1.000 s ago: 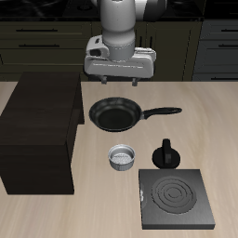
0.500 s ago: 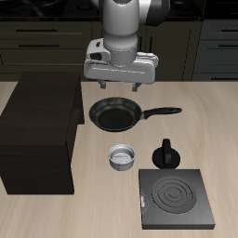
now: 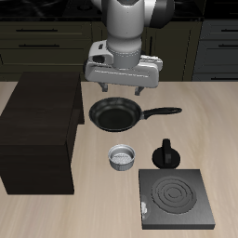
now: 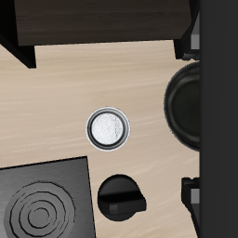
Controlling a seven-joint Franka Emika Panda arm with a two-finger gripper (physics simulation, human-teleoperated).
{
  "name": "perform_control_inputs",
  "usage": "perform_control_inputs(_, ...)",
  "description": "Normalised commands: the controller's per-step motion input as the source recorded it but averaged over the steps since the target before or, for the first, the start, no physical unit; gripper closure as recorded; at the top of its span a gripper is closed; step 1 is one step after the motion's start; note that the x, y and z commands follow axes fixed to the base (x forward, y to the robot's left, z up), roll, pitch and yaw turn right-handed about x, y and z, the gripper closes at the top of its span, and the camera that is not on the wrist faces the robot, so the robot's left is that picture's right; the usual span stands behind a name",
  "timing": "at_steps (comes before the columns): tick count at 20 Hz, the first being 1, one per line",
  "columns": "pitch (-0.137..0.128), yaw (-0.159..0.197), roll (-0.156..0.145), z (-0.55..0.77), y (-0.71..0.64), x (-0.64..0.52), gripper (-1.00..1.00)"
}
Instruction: Place the ramekin on the bottom layer of the wooden shelf
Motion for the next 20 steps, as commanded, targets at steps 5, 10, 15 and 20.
perform_control_inputs(5, -0.002, -0.005, 0.0, 0.01, 0.14, 0.16, -1.0)
perform_control_inputs(10, -0.022, 0.036, 0.001, 0.05, 0.11, 0.13, -1.0)
perform_control_inputs(15, 0.005, 0.002, -0.006, 0.01, 0.02, 0.12, -1.0)
perform_control_inputs(20, 0.0, -0.019, 0.002, -0.02, 0.01, 0.05, -1.0)
